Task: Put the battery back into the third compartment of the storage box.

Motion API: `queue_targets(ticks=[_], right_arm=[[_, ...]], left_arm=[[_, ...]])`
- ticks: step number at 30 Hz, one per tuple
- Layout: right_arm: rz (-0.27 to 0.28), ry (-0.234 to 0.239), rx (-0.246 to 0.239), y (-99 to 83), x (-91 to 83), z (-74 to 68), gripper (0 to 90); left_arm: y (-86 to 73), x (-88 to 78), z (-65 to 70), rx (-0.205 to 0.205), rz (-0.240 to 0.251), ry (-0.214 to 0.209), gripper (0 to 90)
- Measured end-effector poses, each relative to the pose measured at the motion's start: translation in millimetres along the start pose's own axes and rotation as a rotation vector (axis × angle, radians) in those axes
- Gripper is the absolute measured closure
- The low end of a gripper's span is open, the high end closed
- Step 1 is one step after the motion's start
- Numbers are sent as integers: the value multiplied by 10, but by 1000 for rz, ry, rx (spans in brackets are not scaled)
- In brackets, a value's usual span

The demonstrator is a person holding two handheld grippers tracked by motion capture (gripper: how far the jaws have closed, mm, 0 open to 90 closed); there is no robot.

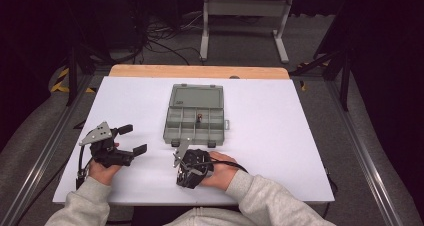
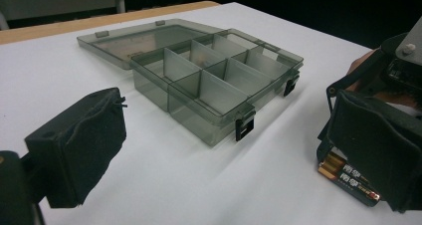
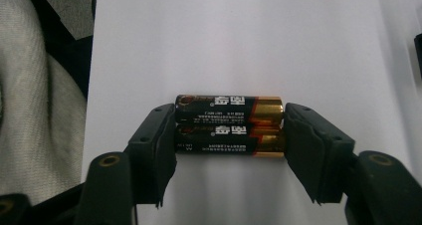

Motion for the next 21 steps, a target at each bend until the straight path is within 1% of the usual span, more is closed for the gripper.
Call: queue_targets(ticks=[7, 9, 11, 13, 15, 18, 19, 20, 21], right_arm=[[-7, -3, -4, -1, -13, -10, 410], [9, -1, -15, 9, -26, -10, 410], [6, -3, -12, 11, -54, -18, 411], [9, -6, -26, 15, -73, -8, 411], [10, -6, -25, 17, -93, -3, 411], [21, -13, -24, 26, -168, 11, 412], [21, -13, -24, 26, -168, 11, 412], [26, -13, -29, 29, -192, 21, 412], [37, -16, -24, 35, -241, 33, 412]], left_arm=[[-1, 3, 4, 1, 0, -2, 24], [-1, 2, 2, 0, -1, 0, 24], [-1, 6, 3, 0, 1, 2, 24], [-1, 7, 2, 3, 2, 4, 24], [-1, 7, 5, 0, 3, 3, 24], [-2, 8, 3, 0, 0, 4, 24], [-2, 8, 3, 0, 0, 4, 24], [-3, 10, 0, 5, -2, 6, 24], [-3, 11, 3, 2, -1, 5, 24]])
Point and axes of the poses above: each handheld gripper's, and its own axes: x roughly forward along the jaws, y roughly out of its top, z roughly to its right, the point moved 4 cm from there along x, roughly forward along the jaws, and after that the axes turned 6 degrees about -z, right-handed, at the moved point
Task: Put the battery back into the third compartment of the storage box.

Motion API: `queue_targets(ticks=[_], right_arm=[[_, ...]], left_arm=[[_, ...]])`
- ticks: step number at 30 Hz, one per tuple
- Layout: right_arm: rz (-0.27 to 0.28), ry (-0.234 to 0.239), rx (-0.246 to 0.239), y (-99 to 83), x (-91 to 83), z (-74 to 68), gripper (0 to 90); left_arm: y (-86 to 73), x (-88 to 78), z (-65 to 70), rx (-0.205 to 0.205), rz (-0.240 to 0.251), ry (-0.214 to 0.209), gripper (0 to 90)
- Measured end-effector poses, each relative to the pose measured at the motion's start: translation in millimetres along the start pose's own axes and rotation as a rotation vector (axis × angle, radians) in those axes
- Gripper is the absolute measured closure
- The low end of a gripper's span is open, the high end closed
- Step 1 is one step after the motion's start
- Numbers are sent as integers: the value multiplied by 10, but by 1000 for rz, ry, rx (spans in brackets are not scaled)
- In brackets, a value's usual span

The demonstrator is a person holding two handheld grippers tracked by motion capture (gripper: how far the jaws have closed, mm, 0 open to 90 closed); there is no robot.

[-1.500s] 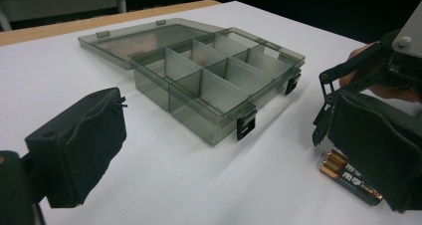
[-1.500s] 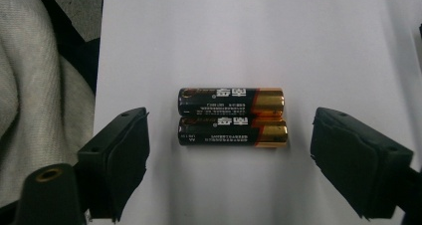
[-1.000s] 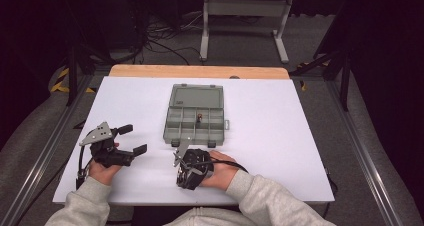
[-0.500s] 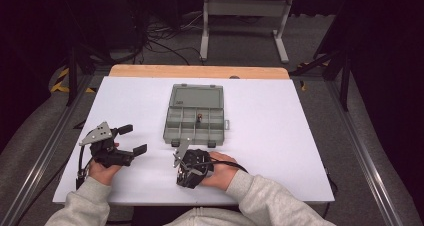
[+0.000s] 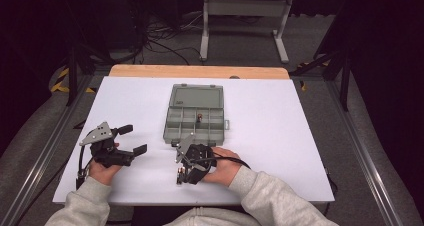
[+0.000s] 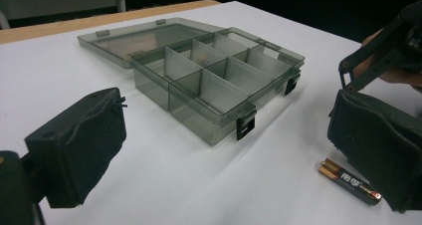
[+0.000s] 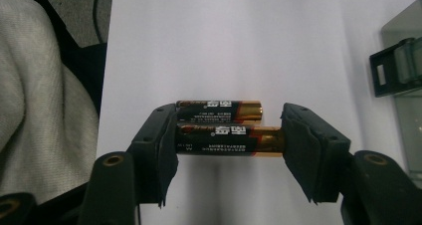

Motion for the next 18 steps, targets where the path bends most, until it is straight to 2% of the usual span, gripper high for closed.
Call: queue_targets(ticks=[7, 18], right_arm=[[12, -8, -4, 4, -119, 59, 412], [35, -39, -6, 33, -366, 241, 411]], left_arm=[[-1, 0, -3, 4, -2, 1, 24], [-2, 4, 0, -2, -2, -2, 25]])
Point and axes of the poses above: each handheld gripper's, and its own axes: x roughly forward along the jaws, y roughly out of its top, z roughly to its right, the point moved 4 cm from there along x, roughly forward along the jaws, and after that the axes turned 6 degrees about -z, right-handed, at the moved point
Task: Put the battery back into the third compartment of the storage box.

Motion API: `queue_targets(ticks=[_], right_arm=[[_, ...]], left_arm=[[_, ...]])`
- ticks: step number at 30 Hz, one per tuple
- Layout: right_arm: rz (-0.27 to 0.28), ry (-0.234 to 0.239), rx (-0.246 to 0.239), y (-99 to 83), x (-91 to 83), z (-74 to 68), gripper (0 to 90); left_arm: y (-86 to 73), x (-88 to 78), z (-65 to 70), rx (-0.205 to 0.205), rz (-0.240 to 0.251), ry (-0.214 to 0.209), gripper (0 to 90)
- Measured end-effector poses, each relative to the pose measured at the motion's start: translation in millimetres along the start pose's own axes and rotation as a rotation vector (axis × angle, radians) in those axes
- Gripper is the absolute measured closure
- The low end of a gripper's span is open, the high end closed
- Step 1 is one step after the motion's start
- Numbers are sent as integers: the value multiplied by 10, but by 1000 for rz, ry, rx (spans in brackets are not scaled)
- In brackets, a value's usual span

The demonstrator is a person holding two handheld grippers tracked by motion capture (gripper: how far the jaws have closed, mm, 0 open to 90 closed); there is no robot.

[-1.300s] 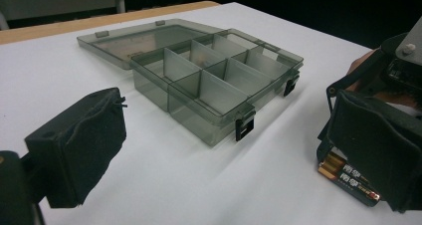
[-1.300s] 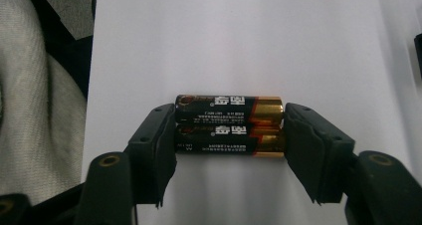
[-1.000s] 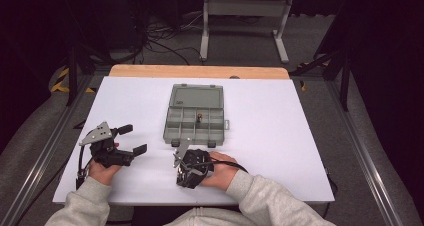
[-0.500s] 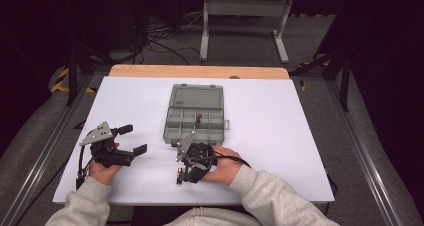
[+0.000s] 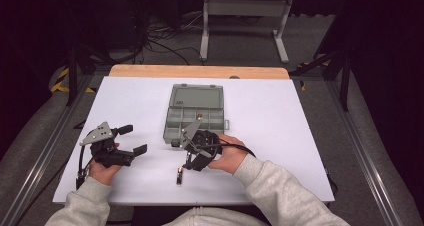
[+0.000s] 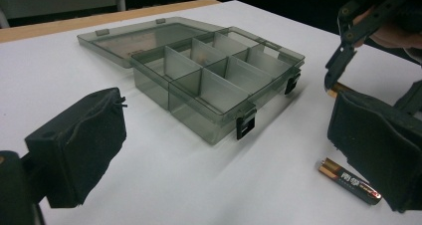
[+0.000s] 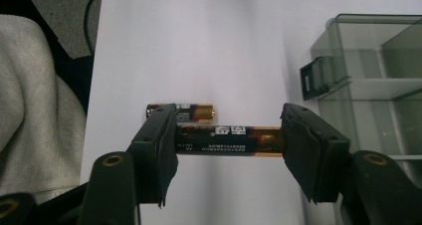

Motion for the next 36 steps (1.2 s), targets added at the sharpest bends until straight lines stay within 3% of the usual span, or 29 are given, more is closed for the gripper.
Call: queue_targets(ticks=[14, 23, 36], right_arm=[[53, -35, 32, -18, -302, 273, 411], [58, -48, 25, -31, -390, 424, 411], [76, -74, 57, -39, -502, 701, 412]], left_arm=[[-3, 3, 0, 4, -9, 0, 26], [-4, 3, -1, 5, -12, 1, 26], [-3, 6, 0, 4, -10, 0, 27]])
Point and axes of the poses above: each handheld gripper's, and its own axes: x roughly forward along the jaws, y roughly out of its top, z roughly to its right, the point moved 4 cm from there along x, roughly forward along the jaws, and after that the axes turned 6 degrees about -z, right-handed, at the moved point
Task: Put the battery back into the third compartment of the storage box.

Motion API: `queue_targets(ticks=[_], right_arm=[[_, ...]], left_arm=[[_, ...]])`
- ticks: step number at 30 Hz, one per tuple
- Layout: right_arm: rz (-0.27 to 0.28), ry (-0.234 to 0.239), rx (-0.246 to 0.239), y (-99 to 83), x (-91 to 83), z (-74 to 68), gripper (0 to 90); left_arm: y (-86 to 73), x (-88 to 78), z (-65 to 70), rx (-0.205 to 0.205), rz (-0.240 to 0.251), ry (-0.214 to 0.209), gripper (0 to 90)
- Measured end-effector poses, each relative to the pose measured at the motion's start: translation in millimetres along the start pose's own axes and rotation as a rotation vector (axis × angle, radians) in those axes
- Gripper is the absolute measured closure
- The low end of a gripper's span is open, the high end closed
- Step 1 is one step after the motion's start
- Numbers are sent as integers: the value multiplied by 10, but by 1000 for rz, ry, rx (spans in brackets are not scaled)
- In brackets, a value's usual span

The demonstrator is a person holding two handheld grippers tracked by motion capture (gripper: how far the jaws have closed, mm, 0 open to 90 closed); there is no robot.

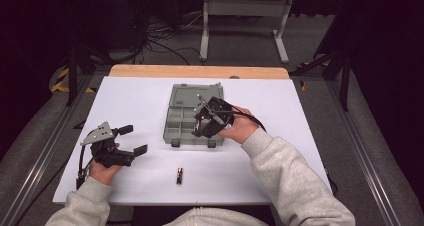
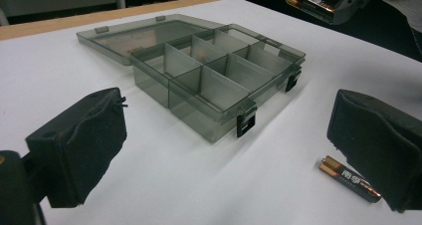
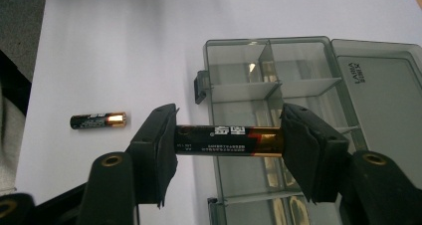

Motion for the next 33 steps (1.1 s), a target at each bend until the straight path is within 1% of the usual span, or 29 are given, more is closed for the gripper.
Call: queue_targets(ticks=[2, 5, 6, 7, 8, 9, 10, 13, 17, 18, 19, 25, 33], right_arm=[[-10, 6, 12, -2, 0, 30, 412], [-9, 2, 15, 3, -5, 60, 411], [-9, -7, 17, 13, -11, 98, 412], [-9, -7, 17, 13, -11, 98, 412], [-9, -15, 16, 21, -19, 139, 412], [-9, -15, 16, 21, -19, 139, 412], [-6, -18, 23, 24, -21, 161, 412], [-7, -24, 23, 20, -18, 222, 411], [-16, -30, 52, -1, -8, 312, 412], [-18, -33, 48, -8, -9, 340, 411], [-19, -33, 59, -12, -11, 356, 411], [-13, -41, 80, -41, -12, 455, 411], [-26, -54, 109, -99, 21, 586, 411]], left_arm=[[0, 0, -1, -1, 0, 1, 26], [0, -1, -1, 0, 0, 0, 26], [0, -2, 0, 0, 0, 0, 26], [0, -2, 0, 0, 0, 0, 26], [0, -4, 0, -1, -3, 0, 26], [0, -6, -1, -1, -2, 1, 26], [0, -7, -2, -1, -2, 1, 26], [-1, -8, -5, 0, -6, -2, 26], [1, -9, -3, 1, -4, -4, 26], [1, -5, -2, -1, 2, -1, 26], [2, -5, -2, -1, 3, 0, 26], [1, -6, -4, -1, 0, 2, 26], [0, 0, -5, -3, 0, 3, 26]])
Point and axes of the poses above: each handheld gripper's, and its own axes: x roughly forward along the jaws, y roughly out of its top, z roughly to its right, the point moved 4 cm from there along x, roughly forward along the jaws, and after that the axes turned 6 degrees about -z, right-handed, at the moved point
